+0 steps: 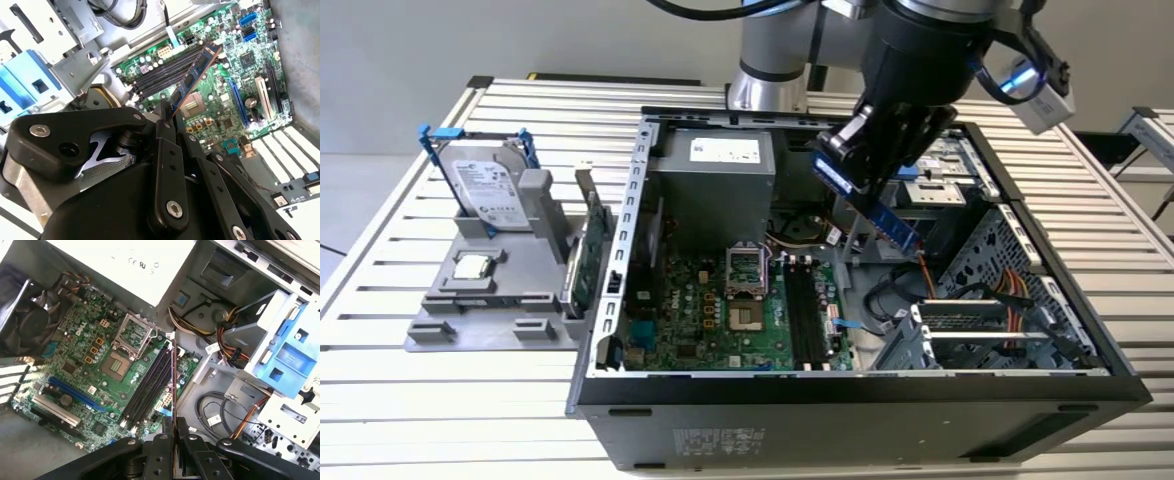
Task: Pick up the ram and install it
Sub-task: 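Insert the ram into the slot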
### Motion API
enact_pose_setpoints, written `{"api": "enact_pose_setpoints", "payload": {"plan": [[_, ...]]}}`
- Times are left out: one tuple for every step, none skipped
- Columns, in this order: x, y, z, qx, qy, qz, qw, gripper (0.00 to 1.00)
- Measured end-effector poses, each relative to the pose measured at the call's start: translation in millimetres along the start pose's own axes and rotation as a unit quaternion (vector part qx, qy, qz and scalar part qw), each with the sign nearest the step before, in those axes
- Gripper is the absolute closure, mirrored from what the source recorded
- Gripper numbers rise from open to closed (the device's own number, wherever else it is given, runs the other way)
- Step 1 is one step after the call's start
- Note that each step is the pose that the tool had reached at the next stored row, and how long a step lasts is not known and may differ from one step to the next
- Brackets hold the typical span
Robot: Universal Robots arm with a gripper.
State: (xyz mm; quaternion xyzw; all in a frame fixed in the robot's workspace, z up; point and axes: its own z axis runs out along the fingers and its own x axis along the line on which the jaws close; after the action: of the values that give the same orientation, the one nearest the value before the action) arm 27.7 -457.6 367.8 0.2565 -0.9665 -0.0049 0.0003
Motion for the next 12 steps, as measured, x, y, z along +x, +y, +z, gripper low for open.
{"api": "enact_pose_setpoints", "payload": {"plan": [[0.0,0.0,0.1,0.0,0.0,0.004,1.0,1.0],[0.0,0.0,0.1,0.0,-0.0001,0.008,1.0,1.0],[0.0,0.0,0.2,0.0,-0.0001,0.012,0.9999,1.0],[0.0,0.0,0.2,0.0,-0.0002,0.016,0.9999,1.0],[0.0,0.0,0.3,0.0001,-0.0002,0.021,0.9998,1.0],[-0.1,0.0,0.4,0.0001,-0.0002,0.024,0.9997,1.0],[-0.1,0.0,0.4,0.0001,-0.0003,0.028,0.9996,1.0],[-0.1,0.0,0.5,0.0001,-0.0003,0.033,0.9995,1.0],[-0.1,0.0,0.5,0.0001,-0.0003,0.036,0.9993,1.0],[-0.1,0.0,0.6,0.0001,-0.0004,0.04,0.9992,1.0],[-0.1,-0.1,0.7,0.0001,-0.0004,0.044,0.999,1.0],[-0.1,-0.1,0.7,0.0001,-0.0005,0.048,0.9988,1.0]]}}
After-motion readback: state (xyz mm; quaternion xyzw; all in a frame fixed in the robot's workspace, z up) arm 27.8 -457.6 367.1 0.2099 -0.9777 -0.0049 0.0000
